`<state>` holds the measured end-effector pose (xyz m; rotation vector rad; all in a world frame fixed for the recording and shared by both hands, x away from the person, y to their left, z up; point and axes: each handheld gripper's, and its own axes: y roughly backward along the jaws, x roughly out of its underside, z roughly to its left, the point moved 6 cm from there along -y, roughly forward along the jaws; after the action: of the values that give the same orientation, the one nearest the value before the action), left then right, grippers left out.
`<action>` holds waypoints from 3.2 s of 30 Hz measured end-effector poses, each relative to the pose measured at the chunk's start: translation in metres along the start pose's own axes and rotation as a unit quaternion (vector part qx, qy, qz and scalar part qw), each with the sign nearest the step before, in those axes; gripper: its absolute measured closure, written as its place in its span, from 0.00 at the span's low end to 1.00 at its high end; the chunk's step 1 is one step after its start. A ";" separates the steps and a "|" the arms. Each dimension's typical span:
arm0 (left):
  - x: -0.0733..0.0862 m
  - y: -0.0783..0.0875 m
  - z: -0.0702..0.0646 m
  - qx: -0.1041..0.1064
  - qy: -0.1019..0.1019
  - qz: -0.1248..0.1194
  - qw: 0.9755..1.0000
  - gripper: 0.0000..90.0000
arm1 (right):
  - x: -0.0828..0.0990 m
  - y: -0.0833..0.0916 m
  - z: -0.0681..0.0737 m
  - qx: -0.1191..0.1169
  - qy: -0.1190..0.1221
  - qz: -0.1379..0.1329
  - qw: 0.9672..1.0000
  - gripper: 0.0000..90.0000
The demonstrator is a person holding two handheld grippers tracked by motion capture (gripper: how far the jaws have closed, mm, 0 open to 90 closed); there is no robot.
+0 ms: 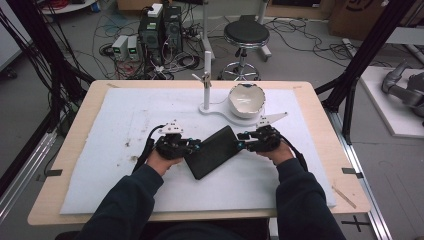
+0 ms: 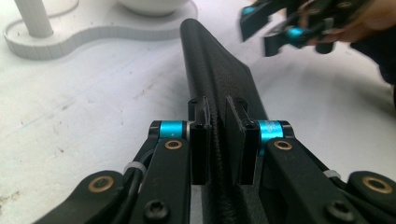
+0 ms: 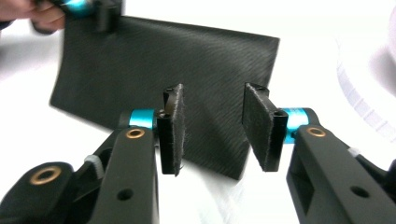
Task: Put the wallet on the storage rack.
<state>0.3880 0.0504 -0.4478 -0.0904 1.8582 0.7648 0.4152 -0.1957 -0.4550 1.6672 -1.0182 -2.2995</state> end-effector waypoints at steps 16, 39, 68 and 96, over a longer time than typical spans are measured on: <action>-0.016 -0.002 -0.009 0.027 -0.051 -0.007 0.998 0.89 | 0.003 0.003 -0.015 0.049 -0.013 -0.043 0.998 0.29; -0.034 -0.006 -0.020 0.055 -0.135 0.021 0.989 0.90 | -0.027 -0.004 -0.016 0.014 0.070 -0.029 0.997 0.34; 0.010 0.009 0.018 -0.046 -0.016 0.042 0.998 0.47 | -0.004 0.021 -0.002 0.001 0.084 0.000 0.996 0.71; 0.000 0.000 0.012 -0.036 -0.014 0.008 0.999 0.67 | 0.006 0.002 0.034 -0.078 0.056 -0.024 0.995 0.72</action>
<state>0.3973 0.0567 -0.4508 -0.1122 1.8074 0.8404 0.3822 -0.1850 -0.4528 1.7516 -0.7653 -2.2208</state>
